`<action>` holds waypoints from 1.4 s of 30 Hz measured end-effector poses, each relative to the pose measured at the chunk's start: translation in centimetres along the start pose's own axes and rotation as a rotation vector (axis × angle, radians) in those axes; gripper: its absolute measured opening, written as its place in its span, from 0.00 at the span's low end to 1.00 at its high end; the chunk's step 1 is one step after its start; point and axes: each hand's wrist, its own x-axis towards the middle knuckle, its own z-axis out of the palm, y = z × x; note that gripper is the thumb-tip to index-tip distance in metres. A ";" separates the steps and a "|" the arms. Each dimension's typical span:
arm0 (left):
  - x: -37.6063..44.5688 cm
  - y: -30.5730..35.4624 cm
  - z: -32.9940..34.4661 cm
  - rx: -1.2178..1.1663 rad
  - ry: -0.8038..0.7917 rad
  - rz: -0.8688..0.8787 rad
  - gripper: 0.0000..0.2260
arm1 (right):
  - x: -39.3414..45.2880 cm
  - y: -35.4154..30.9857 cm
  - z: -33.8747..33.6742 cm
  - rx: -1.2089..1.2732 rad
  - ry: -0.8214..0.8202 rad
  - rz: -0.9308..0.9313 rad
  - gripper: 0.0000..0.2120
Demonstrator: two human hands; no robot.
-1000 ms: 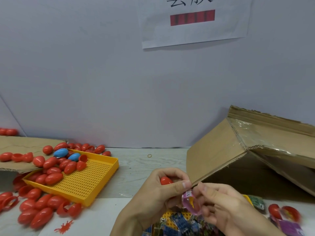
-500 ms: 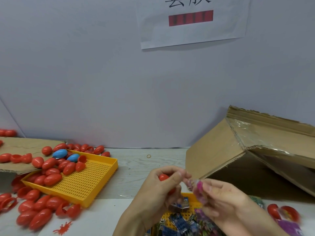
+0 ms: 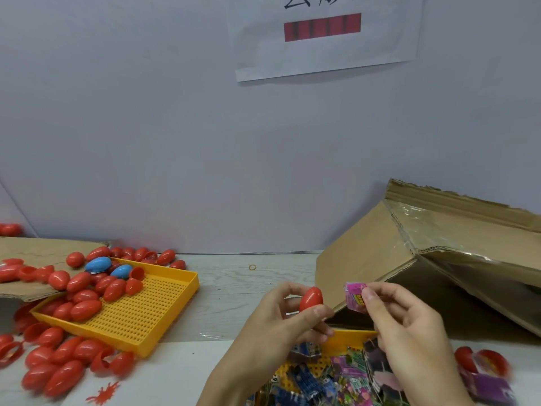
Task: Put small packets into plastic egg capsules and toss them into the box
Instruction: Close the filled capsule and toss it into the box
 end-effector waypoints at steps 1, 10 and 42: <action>0.0 0.0 0.1 0.015 0.001 0.010 0.21 | 0.0 0.0 0.0 0.000 -0.001 -0.002 0.02; -0.2 0.9 0.8 -0.394 0.074 -0.036 0.11 | 0.1 0.3 0.1 -0.009 -0.022 -0.065 0.02; 0.3 0.3 1.7 0.113 0.074 0.159 0.14 | -0.2 0.4 0.2 -0.019 -0.070 -0.120 0.05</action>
